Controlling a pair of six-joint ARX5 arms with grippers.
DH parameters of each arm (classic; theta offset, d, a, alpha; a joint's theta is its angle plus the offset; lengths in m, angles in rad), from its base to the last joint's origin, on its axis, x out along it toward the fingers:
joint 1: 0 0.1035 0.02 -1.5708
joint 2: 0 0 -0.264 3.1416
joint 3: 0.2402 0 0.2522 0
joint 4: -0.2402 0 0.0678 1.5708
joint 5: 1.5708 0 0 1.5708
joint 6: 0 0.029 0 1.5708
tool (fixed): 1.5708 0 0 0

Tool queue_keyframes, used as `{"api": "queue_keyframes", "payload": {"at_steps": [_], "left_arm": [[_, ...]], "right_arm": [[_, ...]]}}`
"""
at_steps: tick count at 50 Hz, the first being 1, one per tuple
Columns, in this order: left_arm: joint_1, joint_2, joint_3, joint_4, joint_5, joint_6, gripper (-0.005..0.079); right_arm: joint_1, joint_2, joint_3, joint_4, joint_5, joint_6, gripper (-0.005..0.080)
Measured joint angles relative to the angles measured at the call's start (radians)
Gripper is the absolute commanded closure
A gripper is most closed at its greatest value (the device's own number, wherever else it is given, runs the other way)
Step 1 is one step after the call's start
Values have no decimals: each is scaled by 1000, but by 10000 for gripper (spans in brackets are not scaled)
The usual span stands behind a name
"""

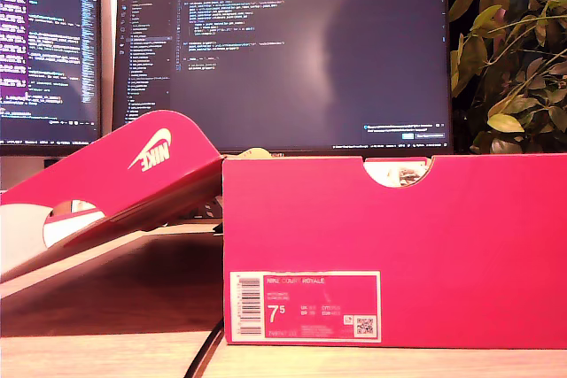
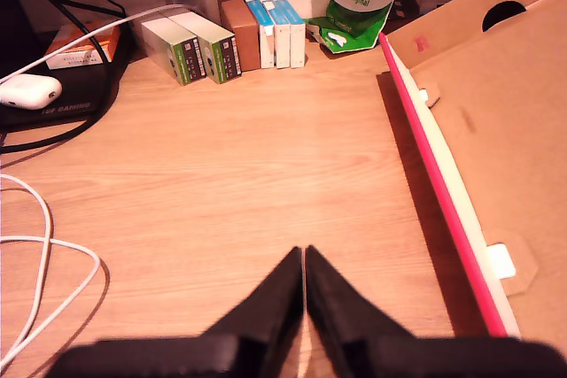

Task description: Close the red shoebox by pushing the lid with your left arm and holding the box in place with your right arm

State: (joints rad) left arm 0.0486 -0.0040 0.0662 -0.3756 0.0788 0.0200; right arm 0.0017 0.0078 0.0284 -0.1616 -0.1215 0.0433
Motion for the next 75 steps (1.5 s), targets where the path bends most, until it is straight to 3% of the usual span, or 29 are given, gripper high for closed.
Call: {"api": "queue_keyframes", "payload": {"at_steps": [32,38,44,45,52,60,75], "left_arm": [[0,0,0,0,2,0,761],[0,0,-1,6,39,0,761],[0,0,-2,24,94,-108,761],[0,0,-2,31,108,-172,761],[0,0,-3,88,176,-333,761],[0,0,-3,187,272,-411,762],[0,21,34,188,306,-462,761]], "right_arm": [[0,0,0,0,0,0,764],[0,0,0,0,0,9,764],[0,0,0,1,-4,44,764],[0,0,0,3,-5,101,764],[0,0,0,35,-15,247,764],[0,0,0,48,-66,347,764],[0,0,55,11,-78,350,765]]}}
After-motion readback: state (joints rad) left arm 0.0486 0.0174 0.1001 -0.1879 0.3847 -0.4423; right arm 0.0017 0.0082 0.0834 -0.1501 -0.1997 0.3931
